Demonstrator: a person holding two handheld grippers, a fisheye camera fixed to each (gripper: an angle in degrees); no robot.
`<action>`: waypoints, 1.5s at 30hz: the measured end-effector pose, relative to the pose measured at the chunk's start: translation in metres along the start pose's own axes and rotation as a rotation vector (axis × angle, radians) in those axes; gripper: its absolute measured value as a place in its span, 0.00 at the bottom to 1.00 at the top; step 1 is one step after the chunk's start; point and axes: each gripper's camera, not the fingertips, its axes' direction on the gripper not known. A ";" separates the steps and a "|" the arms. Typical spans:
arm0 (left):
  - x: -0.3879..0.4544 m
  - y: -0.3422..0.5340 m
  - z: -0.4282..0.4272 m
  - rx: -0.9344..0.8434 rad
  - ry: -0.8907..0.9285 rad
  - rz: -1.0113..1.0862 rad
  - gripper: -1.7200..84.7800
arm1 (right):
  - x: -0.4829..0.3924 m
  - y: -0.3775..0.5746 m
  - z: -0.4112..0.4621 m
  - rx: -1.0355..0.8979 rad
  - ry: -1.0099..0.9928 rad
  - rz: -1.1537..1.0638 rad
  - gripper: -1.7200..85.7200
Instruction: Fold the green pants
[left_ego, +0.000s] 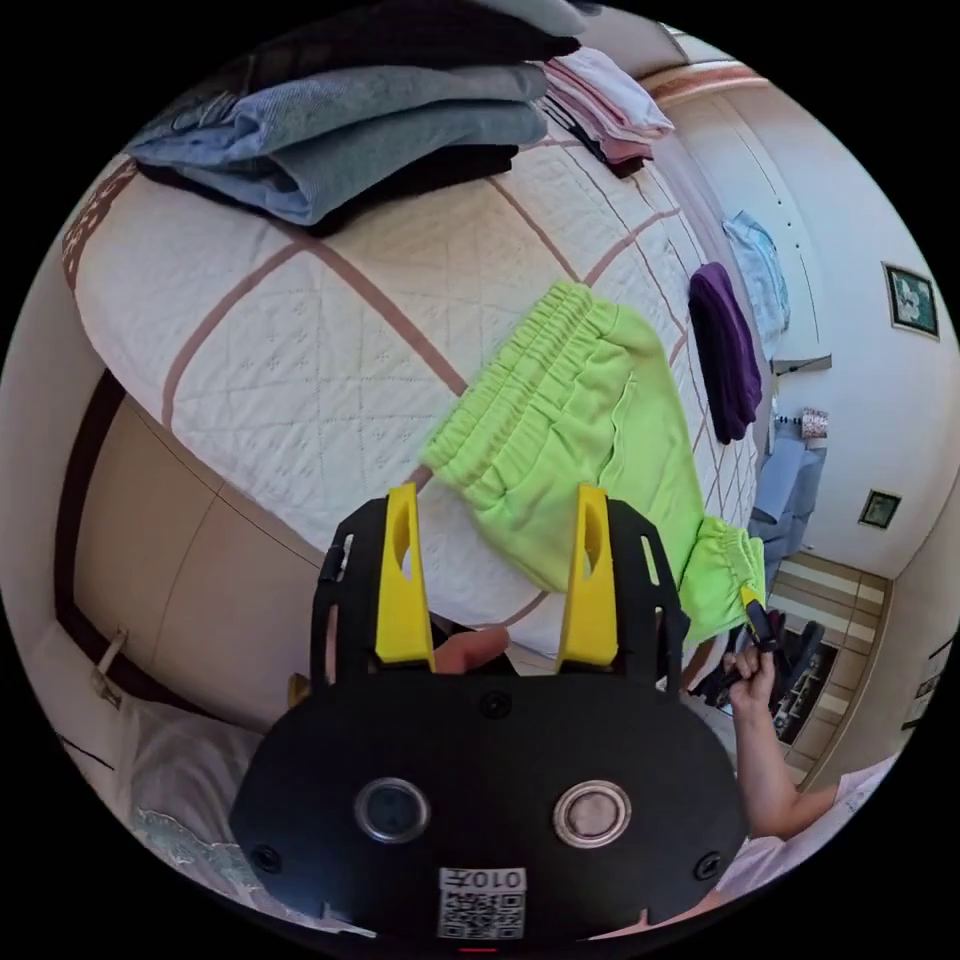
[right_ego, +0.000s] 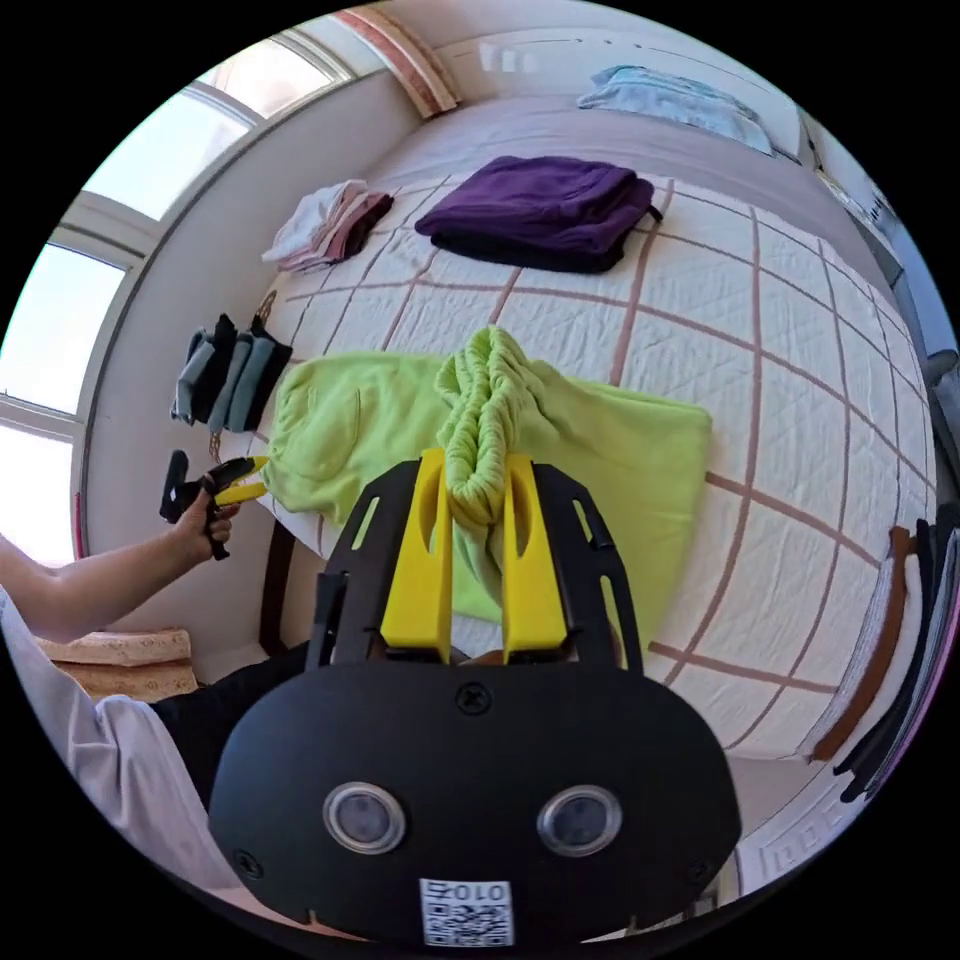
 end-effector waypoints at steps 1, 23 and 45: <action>-0.004 -0.001 0.005 0.009 0.070 -0.030 0.23 | 0.004 0.003 -0.009 0.022 -0.015 0.026 0.12; 0.127 0.029 -0.094 0.327 -0.201 0.413 0.14 | 0.067 0.020 -0.196 0.089 0.395 0.196 0.12; 0.028 0.055 0.105 0.091 -0.558 0.411 0.10 | 0.121 0.049 -0.123 -0.091 0.582 0.300 0.14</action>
